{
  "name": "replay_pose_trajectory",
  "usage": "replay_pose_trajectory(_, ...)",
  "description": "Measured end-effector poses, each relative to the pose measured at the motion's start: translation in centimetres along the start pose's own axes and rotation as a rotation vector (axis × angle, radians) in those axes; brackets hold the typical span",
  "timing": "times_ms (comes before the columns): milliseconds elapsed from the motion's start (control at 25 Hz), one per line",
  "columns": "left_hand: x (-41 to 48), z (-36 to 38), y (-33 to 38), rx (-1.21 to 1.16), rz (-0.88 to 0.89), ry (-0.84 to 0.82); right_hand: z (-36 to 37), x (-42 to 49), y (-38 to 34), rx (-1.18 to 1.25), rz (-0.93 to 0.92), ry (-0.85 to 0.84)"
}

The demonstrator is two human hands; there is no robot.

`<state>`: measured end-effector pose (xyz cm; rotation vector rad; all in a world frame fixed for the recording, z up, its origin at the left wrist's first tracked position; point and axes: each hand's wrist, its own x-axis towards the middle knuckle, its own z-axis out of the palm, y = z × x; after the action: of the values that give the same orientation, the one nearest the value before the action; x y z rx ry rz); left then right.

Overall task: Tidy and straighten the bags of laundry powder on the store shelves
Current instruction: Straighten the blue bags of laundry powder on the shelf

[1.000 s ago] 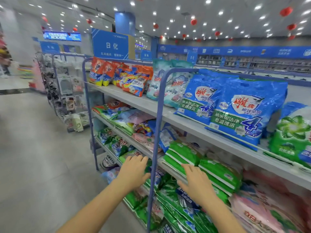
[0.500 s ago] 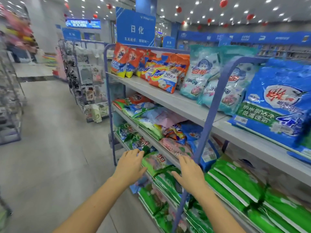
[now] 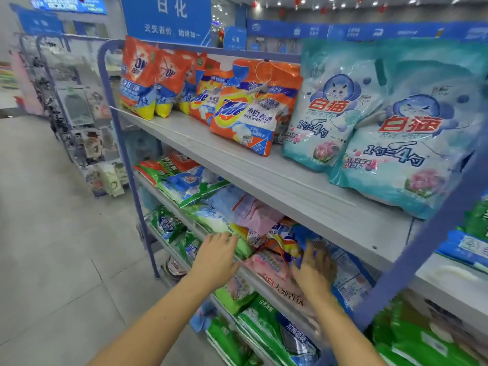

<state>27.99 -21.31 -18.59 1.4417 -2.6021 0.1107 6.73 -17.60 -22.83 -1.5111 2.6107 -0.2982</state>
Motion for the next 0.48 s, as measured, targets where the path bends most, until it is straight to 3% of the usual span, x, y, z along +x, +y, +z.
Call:
replay_pose_trajectory(120,4.3,1.7,-0.5,0.002,0.127,0.005,1.3,2.3,0.7,-0.058,0.201,-0.006)
replay_pose_trajectory(280,8.5,3.8,-2.8,-0.039,0.361,0.048,3.4,2.8,0.5,-0.011,0.323,0.079)
replay_pose_trajectory(400,10.8,4.7,-5.9,-0.032,0.525,0.144,3.5,2.8,0.6,0.134,0.397,0.184)
replay_pose_trajectory(480,11.6,4.7,-7.4,-0.018,0.596,0.132,2.2,2.7,0.9,0.312,0.54,0.251)
